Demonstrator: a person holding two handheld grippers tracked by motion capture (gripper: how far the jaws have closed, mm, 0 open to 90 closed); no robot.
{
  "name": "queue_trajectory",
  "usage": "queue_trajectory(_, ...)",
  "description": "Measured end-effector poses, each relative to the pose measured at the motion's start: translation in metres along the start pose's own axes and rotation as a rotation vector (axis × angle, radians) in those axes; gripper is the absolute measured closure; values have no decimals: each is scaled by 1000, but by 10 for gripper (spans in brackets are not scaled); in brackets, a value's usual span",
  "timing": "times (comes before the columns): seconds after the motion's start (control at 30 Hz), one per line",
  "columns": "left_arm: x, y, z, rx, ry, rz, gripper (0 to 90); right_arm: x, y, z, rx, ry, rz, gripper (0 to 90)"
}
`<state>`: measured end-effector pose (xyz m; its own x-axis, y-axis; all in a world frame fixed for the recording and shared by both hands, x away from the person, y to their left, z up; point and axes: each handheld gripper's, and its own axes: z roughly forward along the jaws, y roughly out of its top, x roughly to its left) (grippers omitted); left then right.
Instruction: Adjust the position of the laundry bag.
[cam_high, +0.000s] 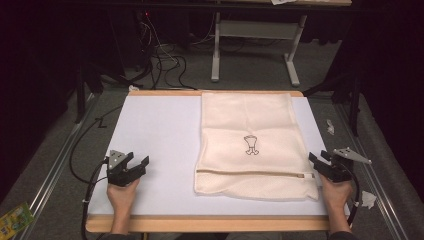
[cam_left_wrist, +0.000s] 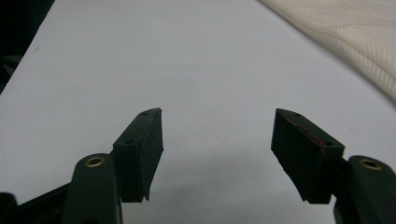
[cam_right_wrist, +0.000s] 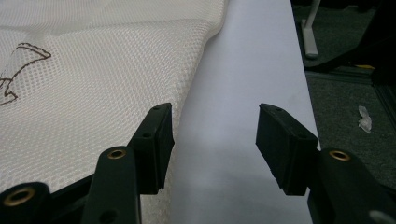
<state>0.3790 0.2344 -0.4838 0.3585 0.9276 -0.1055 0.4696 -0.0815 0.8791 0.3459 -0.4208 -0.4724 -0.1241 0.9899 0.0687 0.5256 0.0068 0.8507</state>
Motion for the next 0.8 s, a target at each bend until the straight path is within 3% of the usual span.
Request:
queue_trajectory(0.7, 2, 1, 0, 5, -15, 0, 357, 0, 1, 1, 9, -3, 1, 466)
queue_trajectory(0.8, 0, 1, -2, -14, -15, 14, 382, 1, 0, 0, 6, -6, 5, 482)
